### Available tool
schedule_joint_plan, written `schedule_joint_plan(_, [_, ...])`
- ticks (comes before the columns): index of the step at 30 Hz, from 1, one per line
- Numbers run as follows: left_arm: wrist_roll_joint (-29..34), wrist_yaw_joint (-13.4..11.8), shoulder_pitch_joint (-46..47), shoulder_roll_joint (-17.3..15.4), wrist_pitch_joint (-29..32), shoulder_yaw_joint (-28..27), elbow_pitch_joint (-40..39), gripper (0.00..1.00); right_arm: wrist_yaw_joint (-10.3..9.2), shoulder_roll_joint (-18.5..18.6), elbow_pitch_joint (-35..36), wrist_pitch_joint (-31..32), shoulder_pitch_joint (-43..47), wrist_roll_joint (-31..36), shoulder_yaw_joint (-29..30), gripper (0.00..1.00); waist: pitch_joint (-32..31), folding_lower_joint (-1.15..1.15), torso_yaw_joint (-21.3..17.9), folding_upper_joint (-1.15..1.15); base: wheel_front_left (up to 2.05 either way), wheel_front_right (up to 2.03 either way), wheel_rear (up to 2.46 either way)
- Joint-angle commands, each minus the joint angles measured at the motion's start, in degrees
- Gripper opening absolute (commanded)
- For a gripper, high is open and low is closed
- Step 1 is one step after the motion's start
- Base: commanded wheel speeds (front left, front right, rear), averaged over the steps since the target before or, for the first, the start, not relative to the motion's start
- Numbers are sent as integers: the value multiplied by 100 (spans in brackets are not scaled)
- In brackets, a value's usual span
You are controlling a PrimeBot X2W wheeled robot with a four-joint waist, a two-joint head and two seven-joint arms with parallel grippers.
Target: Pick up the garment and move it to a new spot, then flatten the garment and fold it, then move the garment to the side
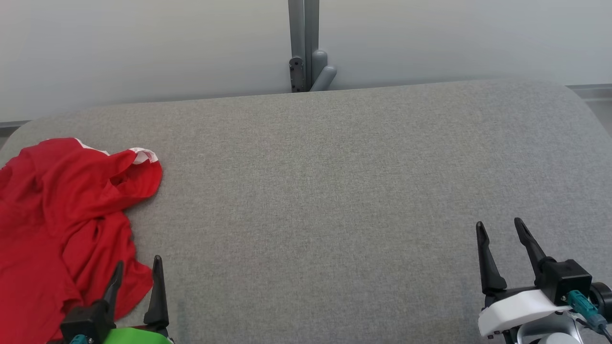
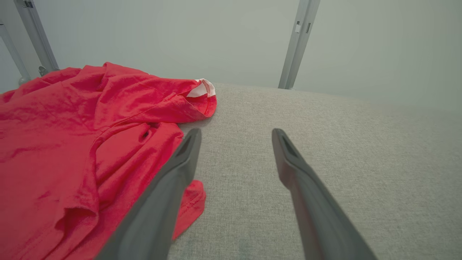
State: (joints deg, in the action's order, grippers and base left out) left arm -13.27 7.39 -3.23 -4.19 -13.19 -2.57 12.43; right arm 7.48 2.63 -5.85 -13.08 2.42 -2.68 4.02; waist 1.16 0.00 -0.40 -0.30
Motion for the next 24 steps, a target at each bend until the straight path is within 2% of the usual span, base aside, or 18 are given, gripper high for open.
schedule_joint_plan(1, [134, 13, -79, -30, -47, -41, -2, 100, 2, 32, 50, -54, 75, 134, 13, 100, -1, 0, -2, 26, 0, 0, 0])
schedule_joint_plan(9, [344, 15, -103, -47, -123, -64, 119, 100, 2, 35, 85, -142, 98, 400, 74, 100, -14, 0, -12, 28, 0, 0, 0])
schedule_joint_plan(24, [383, 16, -103, -5, -205, -173, 172, 100, 2, 36, 33, -221, 122, 413, 180, 100, 28, 0, -81, 30, 0, 0, 0])
